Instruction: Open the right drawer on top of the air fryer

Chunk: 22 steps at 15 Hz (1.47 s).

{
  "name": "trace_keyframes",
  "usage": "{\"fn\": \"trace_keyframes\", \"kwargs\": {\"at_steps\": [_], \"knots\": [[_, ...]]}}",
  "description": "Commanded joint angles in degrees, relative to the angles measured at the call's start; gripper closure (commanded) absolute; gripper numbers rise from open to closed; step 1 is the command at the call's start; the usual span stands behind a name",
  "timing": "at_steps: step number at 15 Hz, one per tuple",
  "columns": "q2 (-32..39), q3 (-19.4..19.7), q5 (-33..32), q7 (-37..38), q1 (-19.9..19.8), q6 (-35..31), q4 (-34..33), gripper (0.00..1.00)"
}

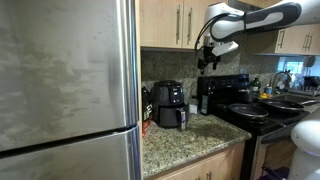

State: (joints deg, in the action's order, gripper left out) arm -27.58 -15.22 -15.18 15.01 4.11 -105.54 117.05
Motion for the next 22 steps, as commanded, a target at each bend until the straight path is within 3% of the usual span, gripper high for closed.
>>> {"fn": "trace_keyframes", "kwargs": {"at_steps": [1,4,6,11,12,14,16,21,22], "knots": [[0.18,0.04,-0.58,0.19,0.6,0.23,-2.86,0.0],[1.24,-2.18,-2.68,-0.2,1.35,-1.11,-1.99,0.0],[2.78,0.09,5.0,3.0,2.29,-3.72,-5.81,0.0],[-2.85,9.26,12.75,2.75,-1.08,0.82,-12.02,0.0],[-1.48,6.27,10.37,2.91,-0.52,-1.62,-10.01,0.0],[-3.34,9.15,12.22,2.18,-1.61,-0.35,-11.48,0.0],[-3.47,8.92,11.92,2.66,-1.85,-2.17,-12.14,0.0],[2.46,9.51,16.55,7.11,-2.52,-11.52,-26.66,0.0],[-1.69,9.12,15.51,5.27,-2.24,-10.24,-19.95,0.0]]}}
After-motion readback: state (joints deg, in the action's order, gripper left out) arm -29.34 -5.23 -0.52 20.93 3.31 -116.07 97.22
